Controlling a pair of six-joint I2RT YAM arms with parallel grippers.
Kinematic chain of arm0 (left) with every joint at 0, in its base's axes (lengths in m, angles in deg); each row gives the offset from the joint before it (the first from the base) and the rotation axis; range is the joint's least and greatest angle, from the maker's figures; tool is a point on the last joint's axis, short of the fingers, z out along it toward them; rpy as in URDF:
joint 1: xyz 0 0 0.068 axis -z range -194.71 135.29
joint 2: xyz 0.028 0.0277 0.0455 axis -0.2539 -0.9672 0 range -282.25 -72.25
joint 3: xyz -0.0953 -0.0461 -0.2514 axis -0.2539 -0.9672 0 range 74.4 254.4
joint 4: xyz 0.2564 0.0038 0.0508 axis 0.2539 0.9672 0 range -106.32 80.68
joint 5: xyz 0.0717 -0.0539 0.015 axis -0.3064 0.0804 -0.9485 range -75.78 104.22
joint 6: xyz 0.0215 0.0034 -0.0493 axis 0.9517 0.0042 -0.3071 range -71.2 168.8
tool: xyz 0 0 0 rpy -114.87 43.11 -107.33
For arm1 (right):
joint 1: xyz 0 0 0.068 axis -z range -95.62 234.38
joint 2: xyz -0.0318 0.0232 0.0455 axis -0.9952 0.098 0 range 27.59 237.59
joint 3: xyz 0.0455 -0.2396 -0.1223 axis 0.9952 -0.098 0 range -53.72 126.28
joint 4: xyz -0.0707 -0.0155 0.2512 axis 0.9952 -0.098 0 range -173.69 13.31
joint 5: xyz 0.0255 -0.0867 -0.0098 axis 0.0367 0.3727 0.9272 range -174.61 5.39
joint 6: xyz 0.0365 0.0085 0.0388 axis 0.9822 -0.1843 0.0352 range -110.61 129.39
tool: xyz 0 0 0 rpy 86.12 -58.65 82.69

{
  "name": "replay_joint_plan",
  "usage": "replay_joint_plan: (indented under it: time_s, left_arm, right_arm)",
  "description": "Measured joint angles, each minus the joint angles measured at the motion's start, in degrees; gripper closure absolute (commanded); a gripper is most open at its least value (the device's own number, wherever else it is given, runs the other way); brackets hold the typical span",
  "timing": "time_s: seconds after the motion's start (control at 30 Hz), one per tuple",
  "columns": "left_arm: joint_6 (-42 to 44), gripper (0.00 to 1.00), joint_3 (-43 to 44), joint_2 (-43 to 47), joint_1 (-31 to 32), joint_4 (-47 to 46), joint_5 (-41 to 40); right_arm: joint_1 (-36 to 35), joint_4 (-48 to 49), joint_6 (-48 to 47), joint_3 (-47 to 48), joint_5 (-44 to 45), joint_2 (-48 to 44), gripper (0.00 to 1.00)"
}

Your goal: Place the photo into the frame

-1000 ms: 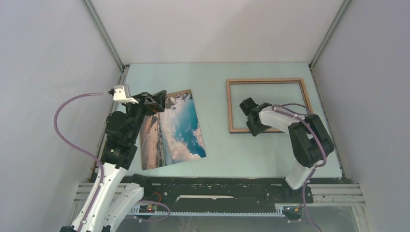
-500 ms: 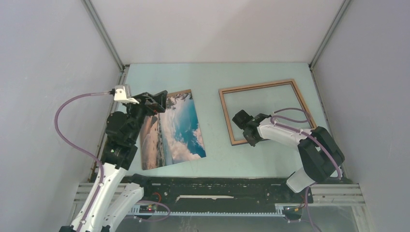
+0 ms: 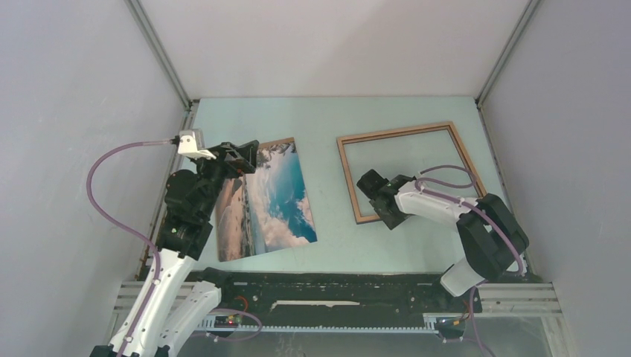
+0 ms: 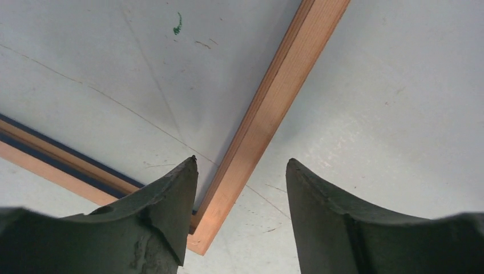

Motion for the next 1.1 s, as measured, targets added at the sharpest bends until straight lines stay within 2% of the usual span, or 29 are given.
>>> replay_joint_plan:
  time_s: [0.3, 0.43, 0.57, 0.87, 1.03, 1.1]
  left_arm:
    - [0.0, 0.0, 0.0, 0.1, 0.0, 0.2, 0.0]
    - [0.0, 0.0, 0.0, 0.3, 0.0, 0.4, 0.0]
    - [0.0, 0.0, 0.0, 0.3, 0.0, 0.5, -0.1]
    - [0.0, 0.0, 0.1, -0.3, 0.0, 1.3, -0.1]
    - [0.0, 0.0, 0.5, -2.2, 0.0, 1.9, -0.1]
    - [0.0, 0.0, 0.7, -3.0, 0.0, 2.2, 0.0]
  right_arm:
    - [-1.0, -0.7, 1.5, 0.0, 0.0, 2.0, 0.59]
    - [-1.0, 0.4, 4.6, 0.3, -0.9, 3.4, 0.79]
    - [-0.6, -0.2, 7.7, 3.6, -1.8, 6.4, 0.82]
    - [-3.7, 2.9, 9.7, 11.7, -4.3, 12.9, 0.79]
    - [-5.0, 2.1, 11.5, 11.8, -4.3, 12.9, 0.89]
    - [-4.7, 1.3, 12.5, 11.8, -4.2, 12.9, 1.0]
